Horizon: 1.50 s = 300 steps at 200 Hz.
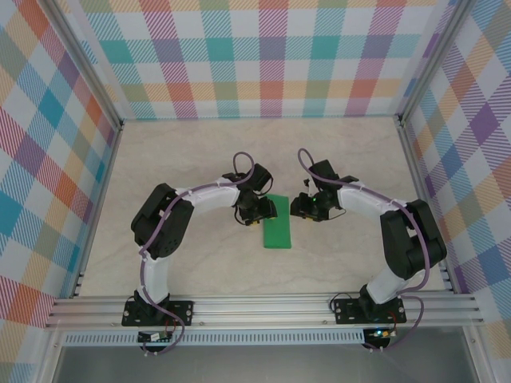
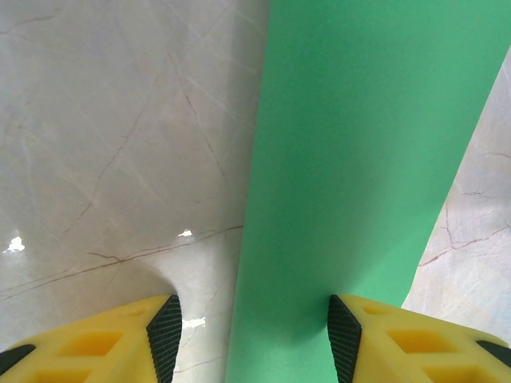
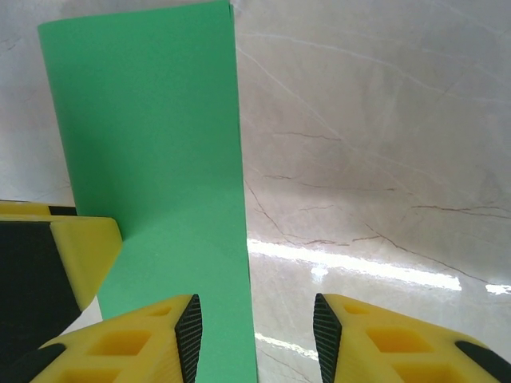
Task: Fold a paper plane with a square sheet of paper (fold left side to right side)
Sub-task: First fold in half a square sheet of paper at the center of the table.
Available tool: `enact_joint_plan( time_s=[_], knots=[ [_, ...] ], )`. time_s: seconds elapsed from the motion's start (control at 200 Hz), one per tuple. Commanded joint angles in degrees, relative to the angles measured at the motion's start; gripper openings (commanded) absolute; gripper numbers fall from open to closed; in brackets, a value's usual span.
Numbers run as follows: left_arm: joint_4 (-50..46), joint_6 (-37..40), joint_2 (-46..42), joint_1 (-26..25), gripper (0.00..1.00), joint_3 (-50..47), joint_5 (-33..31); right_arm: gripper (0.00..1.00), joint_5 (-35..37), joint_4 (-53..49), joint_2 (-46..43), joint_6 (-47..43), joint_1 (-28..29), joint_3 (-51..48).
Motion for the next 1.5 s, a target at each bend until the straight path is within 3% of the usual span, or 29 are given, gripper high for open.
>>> enact_joint_plan(
  time_s=[0.0, 1.495],
  knots=[
    [-1.2, -0.4, 1.3, -0.6, 0.54, 1.0, -1.1, 0.44, 0.5, -0.4, 0.0, -0.6, -0.1, -1.2],
    [-1.9, -0.7, 2.1, -0.6, 0.51, 0.1, -3.1, 0.43, -0.2, 0.2, -1.0, 0.0, -0.1, -1.3]
  ],
)
